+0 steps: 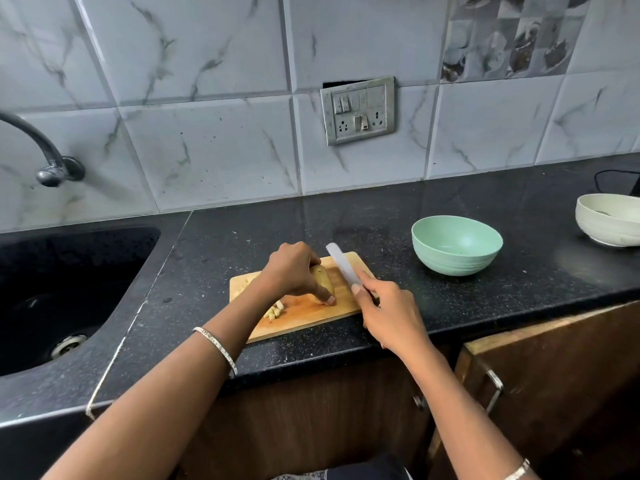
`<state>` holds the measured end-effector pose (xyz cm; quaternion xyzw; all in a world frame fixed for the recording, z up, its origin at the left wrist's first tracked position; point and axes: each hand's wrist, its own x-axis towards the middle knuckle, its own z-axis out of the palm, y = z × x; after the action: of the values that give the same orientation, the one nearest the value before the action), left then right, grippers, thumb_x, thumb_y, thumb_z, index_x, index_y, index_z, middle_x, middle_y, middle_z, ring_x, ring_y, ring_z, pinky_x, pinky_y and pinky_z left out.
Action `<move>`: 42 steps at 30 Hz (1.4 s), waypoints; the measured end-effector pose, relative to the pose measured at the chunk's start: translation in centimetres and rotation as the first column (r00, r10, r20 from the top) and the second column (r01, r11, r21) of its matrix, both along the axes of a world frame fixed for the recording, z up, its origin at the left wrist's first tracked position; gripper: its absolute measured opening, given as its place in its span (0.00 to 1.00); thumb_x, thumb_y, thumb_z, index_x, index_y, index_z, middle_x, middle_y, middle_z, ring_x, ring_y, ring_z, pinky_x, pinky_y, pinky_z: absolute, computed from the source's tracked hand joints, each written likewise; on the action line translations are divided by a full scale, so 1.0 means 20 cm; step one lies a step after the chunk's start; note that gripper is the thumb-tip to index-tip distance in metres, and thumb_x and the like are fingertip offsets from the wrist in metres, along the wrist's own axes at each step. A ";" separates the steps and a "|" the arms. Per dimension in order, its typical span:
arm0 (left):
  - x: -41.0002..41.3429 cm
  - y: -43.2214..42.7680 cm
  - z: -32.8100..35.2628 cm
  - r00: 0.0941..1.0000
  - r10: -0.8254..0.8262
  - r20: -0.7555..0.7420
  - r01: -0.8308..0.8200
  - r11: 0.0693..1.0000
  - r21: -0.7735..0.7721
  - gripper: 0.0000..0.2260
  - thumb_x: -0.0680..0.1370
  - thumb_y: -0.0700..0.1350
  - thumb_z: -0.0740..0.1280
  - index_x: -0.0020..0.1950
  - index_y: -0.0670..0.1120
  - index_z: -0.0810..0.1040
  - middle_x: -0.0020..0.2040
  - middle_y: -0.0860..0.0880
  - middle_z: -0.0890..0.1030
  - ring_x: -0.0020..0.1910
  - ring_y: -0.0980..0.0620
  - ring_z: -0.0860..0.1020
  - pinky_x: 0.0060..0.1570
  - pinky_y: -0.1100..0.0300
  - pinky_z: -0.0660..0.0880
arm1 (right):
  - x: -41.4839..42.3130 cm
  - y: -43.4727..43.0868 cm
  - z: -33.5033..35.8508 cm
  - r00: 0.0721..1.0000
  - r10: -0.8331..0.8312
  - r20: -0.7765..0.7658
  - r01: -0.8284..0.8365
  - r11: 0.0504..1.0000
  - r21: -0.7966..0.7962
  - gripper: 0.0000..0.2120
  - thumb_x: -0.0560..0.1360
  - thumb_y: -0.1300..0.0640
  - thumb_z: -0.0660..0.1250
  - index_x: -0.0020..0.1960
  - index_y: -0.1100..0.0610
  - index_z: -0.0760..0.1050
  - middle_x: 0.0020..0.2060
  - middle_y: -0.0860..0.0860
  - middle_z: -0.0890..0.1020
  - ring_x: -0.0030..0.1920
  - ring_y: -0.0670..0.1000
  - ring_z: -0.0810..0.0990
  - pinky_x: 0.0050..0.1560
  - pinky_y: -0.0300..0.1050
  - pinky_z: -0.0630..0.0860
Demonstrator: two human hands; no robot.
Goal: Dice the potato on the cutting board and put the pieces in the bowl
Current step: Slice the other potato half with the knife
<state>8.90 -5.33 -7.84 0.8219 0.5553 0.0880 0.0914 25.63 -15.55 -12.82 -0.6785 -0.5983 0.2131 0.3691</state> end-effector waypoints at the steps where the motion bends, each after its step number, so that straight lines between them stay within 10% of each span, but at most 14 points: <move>1: -0.01 0.00 -0.01 1.000 -0.008 0.022 0.008 1.000 -0.017 0.38 0.58 0.64 0.80 0.62 0.46 0.81 0.56 0.49 0.84 0.56 0.48 0.79 0.57 0.49 0.77 | -0.01 -0.01 0.01 0.999 0.017 0.028 -0.016 1.000 -0.011 0.20 0.83 0.44 0.57 0.75 0.38 0.67 0.53 0.55 0.85 0.50 0.61 0.83 0.53 0.55 0.80; 5: -0.08 -0.03 -0.01 0.970 -0.021 0.244 0.047 0.994 -0.102 0.34 0.62 0.56 0.82 0.66 0.49 0.77 0.63 0.51 0.80 0.62 0.52 0.77 0.63 0.53 0.75 | -0.05 -0.06 0.05 0.990 0.032 0.136 -0.029 0.999 -0.029 0.21 0.85 0.47 0.55 0.77 0.41 0.65 0.70 0.51 0.77 0.67 0.59 0.74 0.64 0.54 0.73; 11: -0.10 -0.07 -0.06 0.924 0.002 0.381 0.021 0.998 -0.056 0.27 0.63 0.52 0.82 0.60 0.51 0.79 0.59 0.54 0.82 0.59 0.56 0.79 0.61 0.55 0.76 | -0.12 -0.11 0.08 0.971 0.044 0.234 -0.034 0.998 -0.049 0.23 0.85 0.47 0.52 0.80 0.43 0.58 0.69 0.53 0.77 0.66 0.60 0.74 0.63 0.57 0.72; 42: -0.03 -0.12 -0.10 0.888 0.124 0.444 -0.136 0.991 -0.004 0.25 0.61 0.50 0.81 0.57 0.51 0.82 0.54 0.52 0.84 0.56 0.54 0.81 0.58 0.54 0.78 | -0.23 -0.11 0.12 0.905 0.044 0.424 -0.016 0.997 -0.069 0.32 0.83 0.58 0.61 0.82 0.44 0.51 0.61 0.55 0.78 0.60 0.59 0.78 0.45 0.49 0.71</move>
<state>8.27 -7.72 -9.88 0.7425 0.5724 0.2859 0.1982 21.04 -17.77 -10.41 -0.7109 -0.6674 0.0849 0.2048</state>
